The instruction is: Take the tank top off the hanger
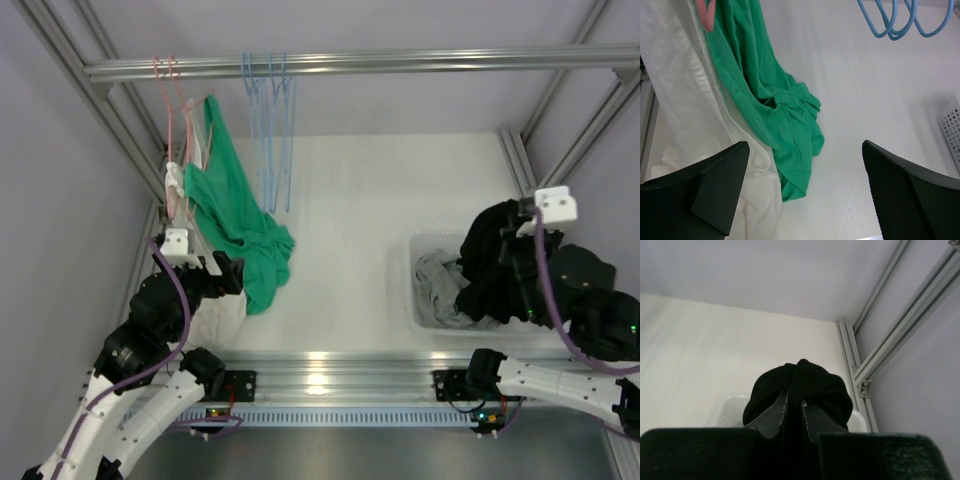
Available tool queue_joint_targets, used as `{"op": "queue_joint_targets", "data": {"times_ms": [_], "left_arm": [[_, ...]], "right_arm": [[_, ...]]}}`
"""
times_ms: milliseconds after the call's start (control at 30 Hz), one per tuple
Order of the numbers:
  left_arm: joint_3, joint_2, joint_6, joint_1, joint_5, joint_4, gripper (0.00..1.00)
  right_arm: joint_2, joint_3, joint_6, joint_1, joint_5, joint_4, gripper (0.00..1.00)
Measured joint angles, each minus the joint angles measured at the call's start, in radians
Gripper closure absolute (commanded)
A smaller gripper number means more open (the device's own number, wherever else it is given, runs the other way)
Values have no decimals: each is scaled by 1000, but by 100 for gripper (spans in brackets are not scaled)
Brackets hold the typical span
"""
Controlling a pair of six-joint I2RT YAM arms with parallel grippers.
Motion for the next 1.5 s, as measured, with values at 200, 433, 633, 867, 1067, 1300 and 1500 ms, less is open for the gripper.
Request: {"op": "queue_joint_targets", "data": {"times_ms": [200,433,633,867,1067,1300,1500], "left_arm": [[-1,-8,1,0,3,1,1],[-4,-13,1,0,8,1,1],[-5,-13,2,0,11,1,1],[-5,-22,3,0,24,1,1],[-5,-28,6,0,26,1,1],[-5,-35,8,0,27,1,1],[-6,-66,8,0,29,1,1]], "right_arm": [[-1,-168,-30,0,-19,-23,100],[-53,-297,-92,0,-56,-25,100],[1,-377,-102,-69,-153,-27,100],[140,-382,-67,-316,-315,-37,100],[140,-423,-164,-380,-435,-35,100],[282,-474,-285,-510,-623,-43,100],[463,-512,-308,-523,-737,-43,100]]}}
